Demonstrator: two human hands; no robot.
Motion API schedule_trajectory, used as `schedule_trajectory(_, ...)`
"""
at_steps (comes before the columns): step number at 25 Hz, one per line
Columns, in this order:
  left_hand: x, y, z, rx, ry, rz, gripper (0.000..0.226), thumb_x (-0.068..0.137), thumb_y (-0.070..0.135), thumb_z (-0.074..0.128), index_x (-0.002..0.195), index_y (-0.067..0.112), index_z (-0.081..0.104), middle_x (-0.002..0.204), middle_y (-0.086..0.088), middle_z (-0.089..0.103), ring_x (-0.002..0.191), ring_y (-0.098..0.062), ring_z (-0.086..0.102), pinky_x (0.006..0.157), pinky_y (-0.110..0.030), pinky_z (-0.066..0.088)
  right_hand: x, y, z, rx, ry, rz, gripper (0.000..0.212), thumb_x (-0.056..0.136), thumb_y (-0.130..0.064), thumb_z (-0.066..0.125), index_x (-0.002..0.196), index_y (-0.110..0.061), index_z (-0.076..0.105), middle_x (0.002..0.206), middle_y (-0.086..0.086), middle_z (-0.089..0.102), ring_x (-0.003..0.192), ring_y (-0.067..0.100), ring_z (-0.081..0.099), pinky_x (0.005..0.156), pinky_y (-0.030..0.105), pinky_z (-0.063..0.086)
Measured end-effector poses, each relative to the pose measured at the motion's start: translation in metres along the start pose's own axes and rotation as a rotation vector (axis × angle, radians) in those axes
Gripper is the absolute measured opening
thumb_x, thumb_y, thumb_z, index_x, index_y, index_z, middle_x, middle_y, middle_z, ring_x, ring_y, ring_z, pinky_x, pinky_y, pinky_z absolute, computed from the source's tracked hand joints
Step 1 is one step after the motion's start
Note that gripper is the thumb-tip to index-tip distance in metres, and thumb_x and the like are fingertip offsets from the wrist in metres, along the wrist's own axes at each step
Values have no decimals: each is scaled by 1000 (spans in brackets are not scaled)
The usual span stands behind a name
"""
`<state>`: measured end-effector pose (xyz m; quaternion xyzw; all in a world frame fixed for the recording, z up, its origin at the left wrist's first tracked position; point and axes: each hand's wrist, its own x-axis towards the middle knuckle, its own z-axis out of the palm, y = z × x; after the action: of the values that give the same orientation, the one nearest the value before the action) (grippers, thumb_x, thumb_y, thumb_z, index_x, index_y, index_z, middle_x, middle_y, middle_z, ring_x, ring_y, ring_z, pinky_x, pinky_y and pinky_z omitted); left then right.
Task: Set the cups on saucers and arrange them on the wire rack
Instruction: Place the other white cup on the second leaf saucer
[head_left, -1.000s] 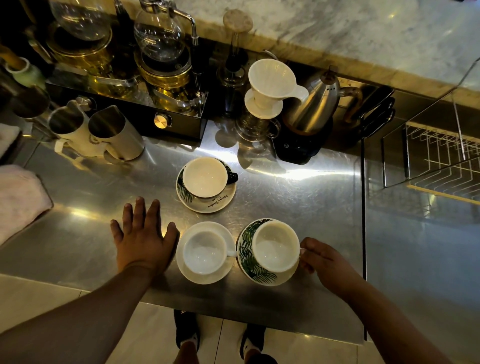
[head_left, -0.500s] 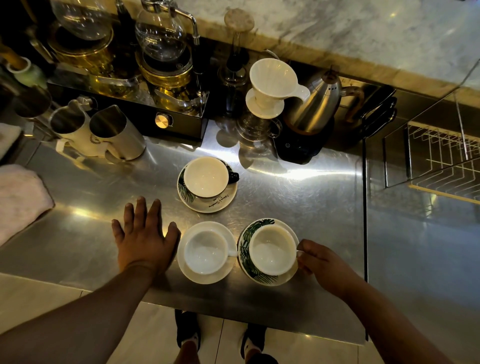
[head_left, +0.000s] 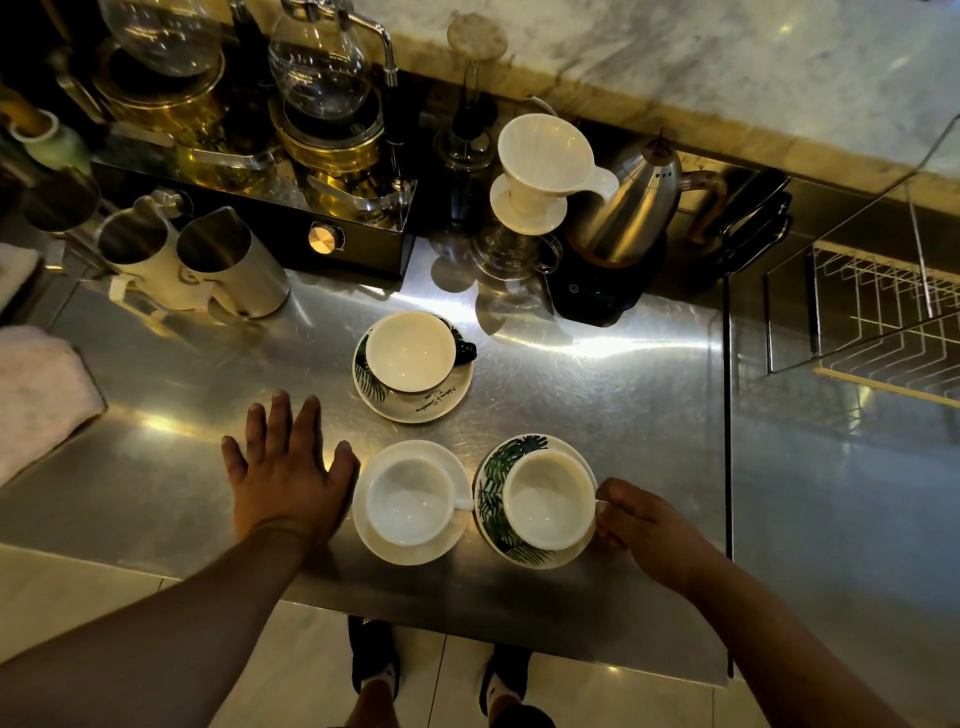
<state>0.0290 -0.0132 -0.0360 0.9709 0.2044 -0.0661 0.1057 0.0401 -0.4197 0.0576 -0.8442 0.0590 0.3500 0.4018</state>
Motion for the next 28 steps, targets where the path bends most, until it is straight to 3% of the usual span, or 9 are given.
schedule_trajectory(6,0,0,0,-4,1,-1,75,94,66,30,161,34,20,174,-4,13,160,-26,0,126,-56,-3,-1,-1,1,-34,12,13,16,104,-30,51,94,-28,64,89,2,70,83,20,67,77,38,55)
schedule_trajectory(12,0,-1,0,5,-7,10,75,95,67,30,162,33,18,173,-4,15,160,-26,1,125,-54,-4,-8,8,7,49,138,7,10,103,-38,53,106,-42,61,91,-9,73,83,7,70,73,28,55)
schedule_trajectory(14,1,-2,-4,-17,-30,26,73,97,65,35,161,34,21,173,-5,17,160,-27,3,125,-53,-4,-13,12,9,163,196,33,17,104,-33,51,102,-45,63,88,-9,74,78,10,71,68,30,57)
schedule_trajectory(16,2,-9,-11,-72,-45,55,68,97,56,52,157,28,35,169,-9,28,158,-32,16,125,-55,6,-17,19,8,192,230,68,20,105,-30,49,105,-43,63,88,-3,74,78,16,71,72,37,61)
schedule_trajectory(18,-5,-23,-20,-153,-22,72,57,94,41,67,145,20,53,158,-15,46,146,-38,38,120,-57,29,-18,24,7,158,215,94,17,104,-26,52,114,-35,62,89,1,74,76,18,72,72,37,62)
schedule_trajectory(21,-46,-35,-35,-201,56,2,27,95,37,66,117,21,69,120,-13,71,106,-35,65,87,-47,53,-17,29,4,229,145,146,30,98,-13,60,125,-26,59,75,3,74,56,12,70,55,29,60)
schedule_trajectory(24,-110,-24,-45,-220,-24,-102,12,96,43,63,95,32,67,92,1,73,78,-20,66,66,-34,50,-17,29,-1,346,85,167,41,95,-1,57,132,-20,56,63,4,73,46,14,65,44,28,53)
schedule_trajectory(28,-180,21,-48,-295,-266,-141,10,95,45,65,85,45,68,86,18,73,74,0,64,65,-29,51,-21,25,-7,361,25,150,50,91,5,57,135,-18,54,87,32,73,60,31,66,60,39,53)
